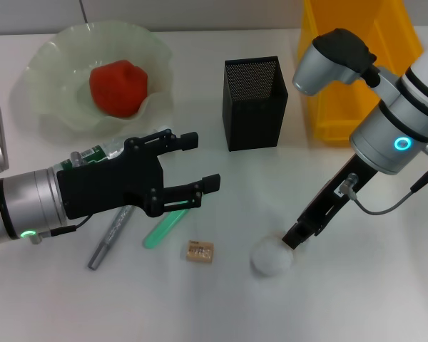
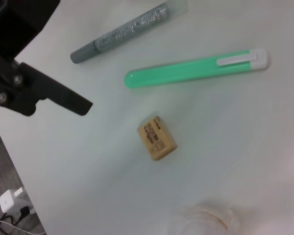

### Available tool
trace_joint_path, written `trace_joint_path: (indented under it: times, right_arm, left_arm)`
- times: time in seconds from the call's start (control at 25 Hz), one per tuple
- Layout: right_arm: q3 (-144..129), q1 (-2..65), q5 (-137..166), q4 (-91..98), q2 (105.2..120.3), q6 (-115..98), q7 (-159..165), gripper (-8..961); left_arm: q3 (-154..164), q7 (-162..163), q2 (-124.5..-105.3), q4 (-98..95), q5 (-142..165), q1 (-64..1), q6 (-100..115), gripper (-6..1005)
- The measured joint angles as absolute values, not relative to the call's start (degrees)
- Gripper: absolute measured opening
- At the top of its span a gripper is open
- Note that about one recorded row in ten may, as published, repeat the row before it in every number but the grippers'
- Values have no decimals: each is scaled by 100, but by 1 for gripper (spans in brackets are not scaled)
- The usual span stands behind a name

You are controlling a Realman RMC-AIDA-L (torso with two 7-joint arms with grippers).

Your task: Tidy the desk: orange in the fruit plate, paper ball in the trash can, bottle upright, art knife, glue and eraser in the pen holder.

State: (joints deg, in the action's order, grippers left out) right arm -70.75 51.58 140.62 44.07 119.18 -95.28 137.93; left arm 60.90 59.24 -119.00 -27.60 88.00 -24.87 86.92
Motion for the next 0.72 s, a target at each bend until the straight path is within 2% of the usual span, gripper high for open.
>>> trace_joint_path:
  times: [0.16,0.32,0.64,0.72]
  right_arm:
    - [-7032,5104,14037,4493,11918,-9570,13754,74]
    - [-7012,4979,14023,4684,11918,-9592,13737,76]
    - [-6966,4197,13365,5805,11856,-9778,13618,80]
    - [-6940,4148,13313,5847,11850,-9792,13580,55]
  left_arm:
    - [6077,5924,-11900,-2760,8797,-2487,8692,800]
    - [6076,5924,-11900,-2760,8797,-2487,8692,800]
    - [6070,5924,-11900,-2760,8797,-2483,8693,801]
    - [6080,5924,-11900,-2760,8797,-2486,8693,801]
